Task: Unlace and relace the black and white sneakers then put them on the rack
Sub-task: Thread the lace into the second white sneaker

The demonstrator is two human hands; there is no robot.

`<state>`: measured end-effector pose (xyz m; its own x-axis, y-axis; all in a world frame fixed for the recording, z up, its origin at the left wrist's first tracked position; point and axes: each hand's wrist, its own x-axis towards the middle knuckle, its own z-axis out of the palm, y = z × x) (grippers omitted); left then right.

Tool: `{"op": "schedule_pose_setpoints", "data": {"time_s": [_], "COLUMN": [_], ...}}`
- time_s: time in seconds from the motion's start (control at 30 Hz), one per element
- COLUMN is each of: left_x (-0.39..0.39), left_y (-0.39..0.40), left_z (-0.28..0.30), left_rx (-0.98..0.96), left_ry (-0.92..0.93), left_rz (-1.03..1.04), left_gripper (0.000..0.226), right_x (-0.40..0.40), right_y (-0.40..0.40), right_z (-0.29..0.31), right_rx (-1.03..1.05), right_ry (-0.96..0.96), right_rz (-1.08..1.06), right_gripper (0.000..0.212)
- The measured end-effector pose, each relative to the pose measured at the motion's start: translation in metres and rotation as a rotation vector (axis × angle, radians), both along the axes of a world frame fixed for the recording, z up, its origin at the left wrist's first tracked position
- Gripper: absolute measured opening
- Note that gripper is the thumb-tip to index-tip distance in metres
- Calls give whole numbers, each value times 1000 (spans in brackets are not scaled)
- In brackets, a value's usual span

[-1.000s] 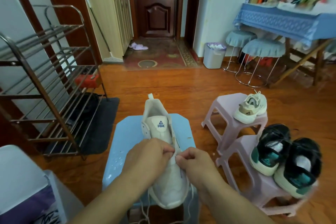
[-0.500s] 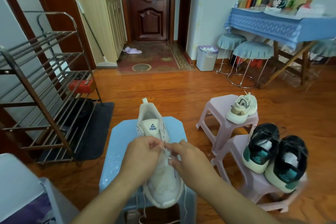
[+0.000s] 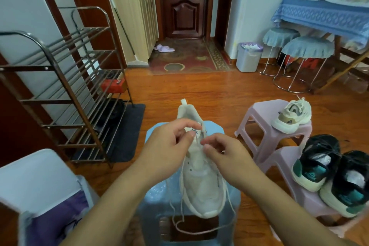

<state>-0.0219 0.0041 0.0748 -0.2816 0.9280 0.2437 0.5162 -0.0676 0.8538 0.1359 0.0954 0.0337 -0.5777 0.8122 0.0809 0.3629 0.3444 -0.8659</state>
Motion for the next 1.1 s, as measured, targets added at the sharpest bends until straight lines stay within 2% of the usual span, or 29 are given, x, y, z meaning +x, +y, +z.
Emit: {"op": "schedule_pose_setpoints", "data": {"time_s": [0.03,0.1,0.17,0.23,0.3,0.33,0.37,0.4,0.47,0.5,0.53,0.6,0.73,0.87,0.97,1.1], "left_x": [-1,-4,-7,-13,-13,-11,-8,-5,-1,1,2,3,-4,-48,-71,-75], "left_y": [-5,-15,-20,-22,-25,-27,-28,-29,-33,-37,-40,-44,-42,-37,-36,-32], "left_z": [2,7,4,-5,-15,-19,-19,-15,-12,-11,-11,-14,-16,-23,-35,-47], "left_rx": [53,181,252,231,216,179,117,0,-352,-482,-547,-528,-341,-138,-115,-149], "left_ry": [75,339,546,606,659,603,451,200,-346,-517,-610,-760,-1285,-1397,-1371,-1266], "left_rz": [-9,-43,-92,-104,53,208,361,440,313,203,115,83,162,392,525,541], "left_gripper": [21,24,27,31,26,18,14,24,47,51,50,42,19,29,34,33], "right_x": [-2,-5,-11,-15,-18,-19,-19,-19,-17,-15,-13,-10,-3,9,23,32], "right_y": [-6,-20,-33,-44,-52,-55,-56,-56,-54,-54,-55,-59,-70,-62,-51,-46], "right_z": [4,12,14,10,6,6,3,2,2,2,4,5,7,10,7,2], "right_rx": [-138,-518,-797,-890,-854,-802,-735,-673,-540,-458,-382,-304,-356,-500,-572,-593], "right_ry": [84,258,381,482,463,412,355,310,232,178,114,0,-184,-346,-462,-604], "right_rz": [46,239,445,545,465,378,297,240,234,265,300,371,555,658,662,698], "right_gripper": [23,58,75,62,37,31,30,29,28,30,33,33,26,30,29,30]}}
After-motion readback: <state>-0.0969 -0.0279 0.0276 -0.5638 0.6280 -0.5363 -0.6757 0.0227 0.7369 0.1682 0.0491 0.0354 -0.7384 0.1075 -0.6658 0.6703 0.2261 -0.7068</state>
